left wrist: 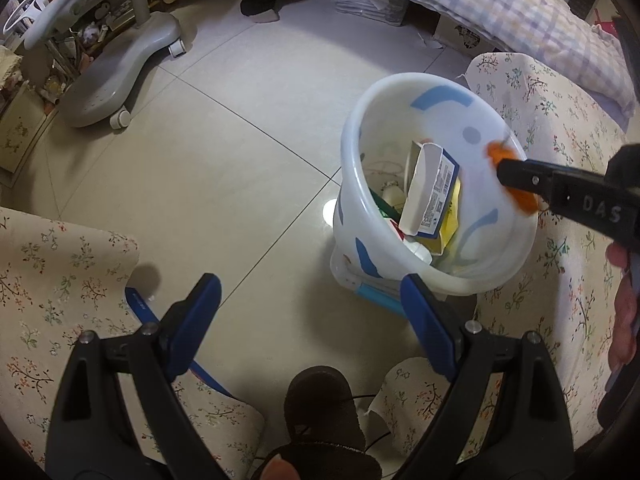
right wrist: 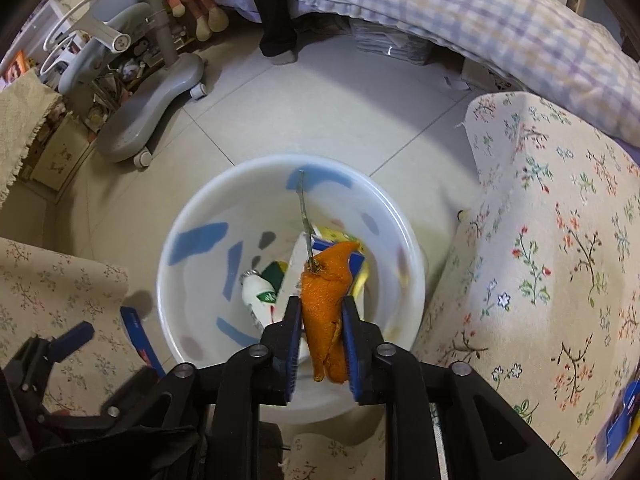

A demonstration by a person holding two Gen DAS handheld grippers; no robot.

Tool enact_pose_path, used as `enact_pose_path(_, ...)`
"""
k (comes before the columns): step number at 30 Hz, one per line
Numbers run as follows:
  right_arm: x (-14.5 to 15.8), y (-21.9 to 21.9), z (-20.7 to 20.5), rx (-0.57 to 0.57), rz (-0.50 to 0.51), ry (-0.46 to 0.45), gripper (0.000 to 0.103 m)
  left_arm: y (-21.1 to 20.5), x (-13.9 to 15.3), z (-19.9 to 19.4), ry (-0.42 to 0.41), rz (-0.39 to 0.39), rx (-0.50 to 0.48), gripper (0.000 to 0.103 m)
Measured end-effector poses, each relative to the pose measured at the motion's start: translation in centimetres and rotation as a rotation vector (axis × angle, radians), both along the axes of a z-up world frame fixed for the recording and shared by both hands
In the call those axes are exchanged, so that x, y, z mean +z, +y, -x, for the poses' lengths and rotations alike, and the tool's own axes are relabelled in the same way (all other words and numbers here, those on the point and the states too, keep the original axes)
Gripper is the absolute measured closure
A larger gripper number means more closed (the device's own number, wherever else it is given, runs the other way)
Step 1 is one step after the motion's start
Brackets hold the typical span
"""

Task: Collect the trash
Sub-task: 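Lower the orange peel into the wastebasket and open the right tool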

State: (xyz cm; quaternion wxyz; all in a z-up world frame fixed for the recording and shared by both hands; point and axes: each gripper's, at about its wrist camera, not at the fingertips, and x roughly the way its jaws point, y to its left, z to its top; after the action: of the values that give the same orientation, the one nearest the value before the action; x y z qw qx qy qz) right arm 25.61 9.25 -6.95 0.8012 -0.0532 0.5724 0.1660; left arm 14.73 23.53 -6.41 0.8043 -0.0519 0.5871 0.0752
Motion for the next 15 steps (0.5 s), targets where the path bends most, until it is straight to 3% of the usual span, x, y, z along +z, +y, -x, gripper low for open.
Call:
enact_pose_path(1,0.3,0.0,0.0,-0.001,-0.003,-0.007,0.038,-0.1,0.0,0.0,0.001,-0.001,-0.002,0.012)
enact_pose_path(2,0.7,-0.1,0.1,-0.002,-0.01,-0.02,0.033,-0.1,0.0,0.1,0.002,-0.002,-0.003,0.012)
enact_pose_path(8,2.6,-1.0,0.7,0.003,0.002,-0.075,0.032,-0.3,0.1,0.2,0.0,-0.004,-0.008,0.012)
enact_pose_path(15,4.8,-5.8,2.7,-0.049,-0.001,-0.085,0.032,-1.3,0.9,0.3,-0.019,0.012,-0.023,0.012)
